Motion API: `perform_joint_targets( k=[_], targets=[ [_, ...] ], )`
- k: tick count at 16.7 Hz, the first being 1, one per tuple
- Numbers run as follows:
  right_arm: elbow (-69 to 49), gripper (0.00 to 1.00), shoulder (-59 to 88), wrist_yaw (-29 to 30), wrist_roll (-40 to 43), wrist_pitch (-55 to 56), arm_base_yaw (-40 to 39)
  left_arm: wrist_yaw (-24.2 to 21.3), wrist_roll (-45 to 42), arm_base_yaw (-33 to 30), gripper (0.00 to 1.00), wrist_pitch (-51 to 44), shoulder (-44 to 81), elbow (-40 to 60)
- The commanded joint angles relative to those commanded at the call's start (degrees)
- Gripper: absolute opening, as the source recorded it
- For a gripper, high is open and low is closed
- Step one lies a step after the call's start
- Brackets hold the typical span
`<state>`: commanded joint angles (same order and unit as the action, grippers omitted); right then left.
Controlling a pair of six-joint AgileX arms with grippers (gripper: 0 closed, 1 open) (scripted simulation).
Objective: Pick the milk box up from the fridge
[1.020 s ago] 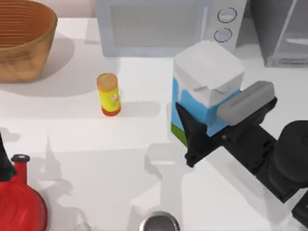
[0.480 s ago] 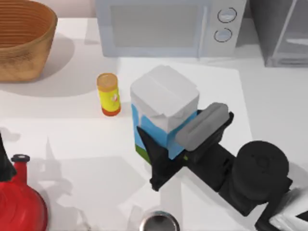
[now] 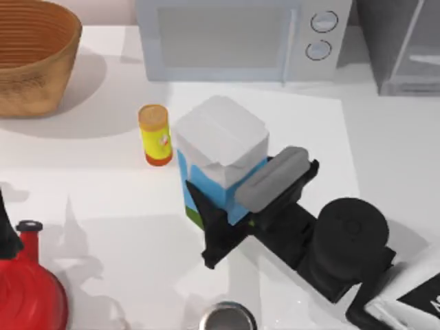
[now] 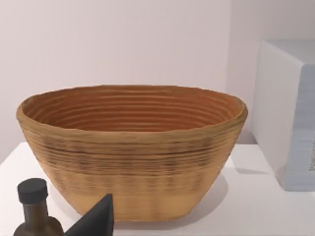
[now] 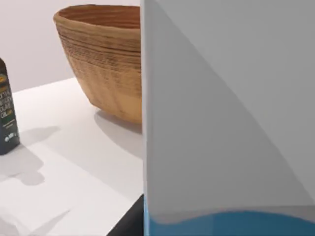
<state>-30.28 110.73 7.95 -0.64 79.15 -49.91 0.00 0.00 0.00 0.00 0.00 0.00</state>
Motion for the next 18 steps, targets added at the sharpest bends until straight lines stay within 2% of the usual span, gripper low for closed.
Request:
perform_joint_targets(
  k=[5, 10, 18],
  targets=[
    [-7.62, 0.0, 9.17, -0.7, -0.2, 2.5, 0.42, 0.0, 0.0, 0.0, 1.0, 0.0, 0.0, 0.0],
    [-8.99, 0.0, 10.64, -0.85, -0.13, 2.93, 0.51, 0.0, 0.0, 0.0, 1.0, 0.0, 0.0, 0.0],
    [-8.99, 0.6, 10.64, -0.85, -0.13, 2.93, 0.51, 0.0, 0.0, 0.0, 1.0, 0.0, 0.0, 0.0]
  ],
)
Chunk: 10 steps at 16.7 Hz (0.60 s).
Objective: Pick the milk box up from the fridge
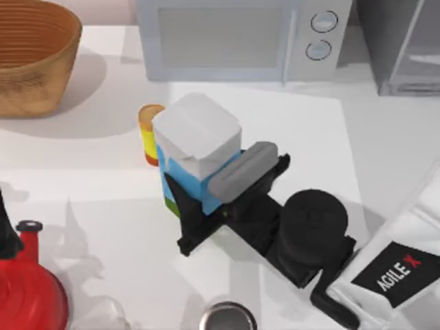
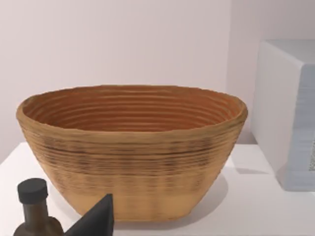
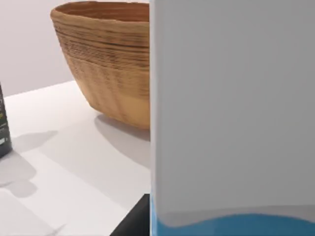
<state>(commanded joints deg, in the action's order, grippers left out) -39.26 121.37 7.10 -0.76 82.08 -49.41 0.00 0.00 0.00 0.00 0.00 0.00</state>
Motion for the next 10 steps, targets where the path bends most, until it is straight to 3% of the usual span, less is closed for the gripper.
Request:
perform_joint_targets(
  k=[5, 10],
  targets=[
    [0.0, 0.98, 0.0, 0.0, 0.0, 0.0, 0.0, 0.0, 0.0, 0.0, 1.0, 0.0, 0.0, 0.0],
    [0.0, 1.0, 0.0, 0.0, 0.0, 0.0, 0.0, 0.0, 0.0, 0.0, 1.0, 0.0, 0.0, 0.0]
  ],
)
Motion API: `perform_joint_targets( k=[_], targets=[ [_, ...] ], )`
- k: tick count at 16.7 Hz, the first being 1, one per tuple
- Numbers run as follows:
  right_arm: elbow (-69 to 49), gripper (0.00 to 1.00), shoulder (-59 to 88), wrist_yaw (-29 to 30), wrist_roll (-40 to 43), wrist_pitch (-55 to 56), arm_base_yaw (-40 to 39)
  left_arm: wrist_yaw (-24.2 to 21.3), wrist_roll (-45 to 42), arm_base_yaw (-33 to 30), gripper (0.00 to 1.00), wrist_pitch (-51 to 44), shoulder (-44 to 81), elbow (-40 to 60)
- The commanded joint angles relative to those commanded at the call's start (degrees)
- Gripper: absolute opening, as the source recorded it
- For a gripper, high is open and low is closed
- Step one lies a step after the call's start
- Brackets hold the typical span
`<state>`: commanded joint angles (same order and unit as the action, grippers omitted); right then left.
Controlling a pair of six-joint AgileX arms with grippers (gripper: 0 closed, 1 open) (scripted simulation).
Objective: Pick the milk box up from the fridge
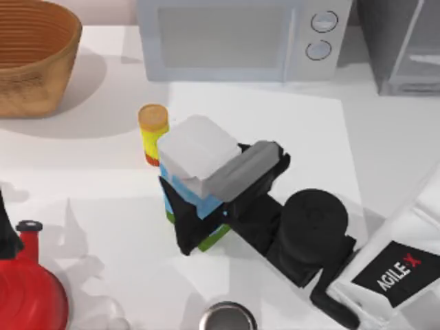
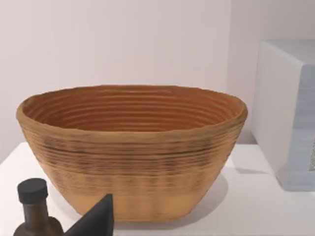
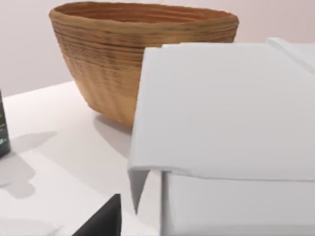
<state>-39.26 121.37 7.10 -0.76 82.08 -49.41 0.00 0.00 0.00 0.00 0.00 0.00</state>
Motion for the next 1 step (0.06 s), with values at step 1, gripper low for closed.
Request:
perform_joint_targets(
  k=[1],
  targets=[
    [0.0, 1.0, 0.0, 0.0, 0.0, 0.0, 0.0, 0.0, 0.0, 0.0, 1.0, 0.0, 0.0, 0.0]
  ],
)
